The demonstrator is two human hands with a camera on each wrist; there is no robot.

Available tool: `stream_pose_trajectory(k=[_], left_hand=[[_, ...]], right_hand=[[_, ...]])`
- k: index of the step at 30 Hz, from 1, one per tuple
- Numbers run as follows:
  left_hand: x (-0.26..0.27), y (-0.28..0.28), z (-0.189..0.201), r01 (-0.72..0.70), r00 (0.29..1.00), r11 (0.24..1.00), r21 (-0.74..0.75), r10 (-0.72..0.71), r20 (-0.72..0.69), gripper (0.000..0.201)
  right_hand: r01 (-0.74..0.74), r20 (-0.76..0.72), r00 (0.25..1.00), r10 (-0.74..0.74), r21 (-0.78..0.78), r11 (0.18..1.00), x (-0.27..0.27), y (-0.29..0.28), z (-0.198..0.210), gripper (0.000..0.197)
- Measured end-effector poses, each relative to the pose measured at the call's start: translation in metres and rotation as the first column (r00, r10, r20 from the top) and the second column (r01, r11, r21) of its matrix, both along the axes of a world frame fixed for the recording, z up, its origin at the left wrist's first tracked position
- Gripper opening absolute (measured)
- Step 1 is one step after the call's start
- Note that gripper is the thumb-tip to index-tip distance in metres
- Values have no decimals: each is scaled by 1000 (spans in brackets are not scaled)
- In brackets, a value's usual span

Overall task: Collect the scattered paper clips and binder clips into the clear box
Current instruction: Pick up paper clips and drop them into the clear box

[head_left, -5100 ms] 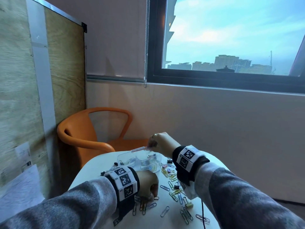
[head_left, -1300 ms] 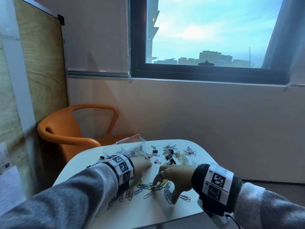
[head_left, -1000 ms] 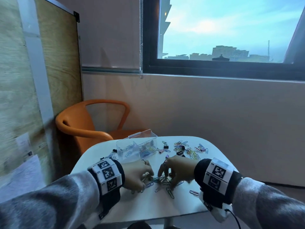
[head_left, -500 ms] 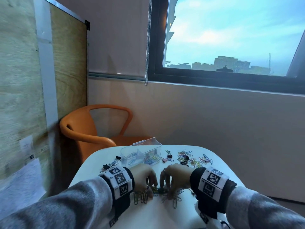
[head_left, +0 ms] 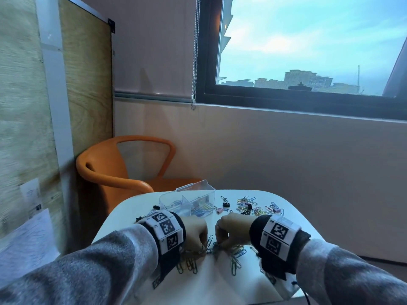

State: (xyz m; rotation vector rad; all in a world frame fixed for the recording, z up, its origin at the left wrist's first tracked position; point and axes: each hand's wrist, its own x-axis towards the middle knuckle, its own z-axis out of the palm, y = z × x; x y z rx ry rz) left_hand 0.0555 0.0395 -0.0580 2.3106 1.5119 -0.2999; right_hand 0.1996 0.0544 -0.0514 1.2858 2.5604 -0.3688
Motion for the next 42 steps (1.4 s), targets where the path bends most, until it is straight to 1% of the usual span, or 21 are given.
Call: stream_pose_trajectory(k=[6, 10, 12, 15, 17, 19, 21, 24, 26, 29, 32, 35, 37, 39, 40, 42], left_hand=[[1, 9, -4, 0, 1000, 999, 35, 0, 5, 22], [-3, 13, 1, -13, 998, 996, 89, 8, 59, 22], [-7, 17, 9, -22, 995, 989, 144, 8, 101, 21], [-11, 25, 27, -77, 986, 961, 264, 35, 163, 21], [-15, 34, 43, -147, 973, 927, 344, 73, 220, 20], [-20, 46, 55, -230, 957, 886, 402, 131, 258, 18], [-25, 56, 58, -273, 955, 855, 440, 185, 233, 18], [-25, 59, 49, -283, 959, 850, 444, 240, 152, 17], [-22, 59, 42, -272, 962, 839, 472, 233, 140, 20], [-21, 58, 38, -218, 975, 809, 545, 200, 93, 25], [-23, 59, 35, -222, 975, 828, 514, 193, 111, 20], [-26, 55, 34, -218, 975, 846, 487, 167, 146, 20], [-29, 46, 32, -196, 976, 847, 494, 120, 183, 24], [-36, 34, 31, -170, 969, 833, 527, 44, 244, 24], [-42, 26, 31, -172, 957, 827, 535, 12, 289, 23], [-54, 6, 29, -146, 939, 828, 541, -55, 338, 19]], right_hand=[[-20, -10, 1000, 20, 50, 999, 2, 5, 0, 20], [-27, 9, 1000, 27, 54, 998, 4, 10, 1, 21], [14, -50, 999, -11, 70, 997, 6, 15, 11, 22], [96, -207, 977, -55, 191, 977, 7, 29, 37, 20], [157, -322, 945, -59, 288, 945, 3, 43, 50, 16], [218, -392, 917, -73, 339, 915, -6, 60, 53, 11], [259, -386, 916, -112, 356, 898, -18, 71, 48, 9], [267, -341, 931, -127, 401, 876, -30, 77, 36, 13], [259, -349, 931, -111, 415, 872, -32, 78, 30, 15], [238, -328, 940, -97, 422, 875, -31, 77, 24, 13], [234, -320, 943, -95, 430, 872, -29, 70, 24, 20], [258, -398, 916, -56, 476, 841, -24, 52, 31, 25], [214, -418, 908, 14, 493, 844, -23, 32, 34, 27], [59, -348, 930, 120, 461, 885, -23, 7, 34, 31], [-47, -291, 940, 179, 409, 911, -22, -6, 33, 31], [-234, -145, 951, 273, 237, 943, -21, -31, 29, 27]])
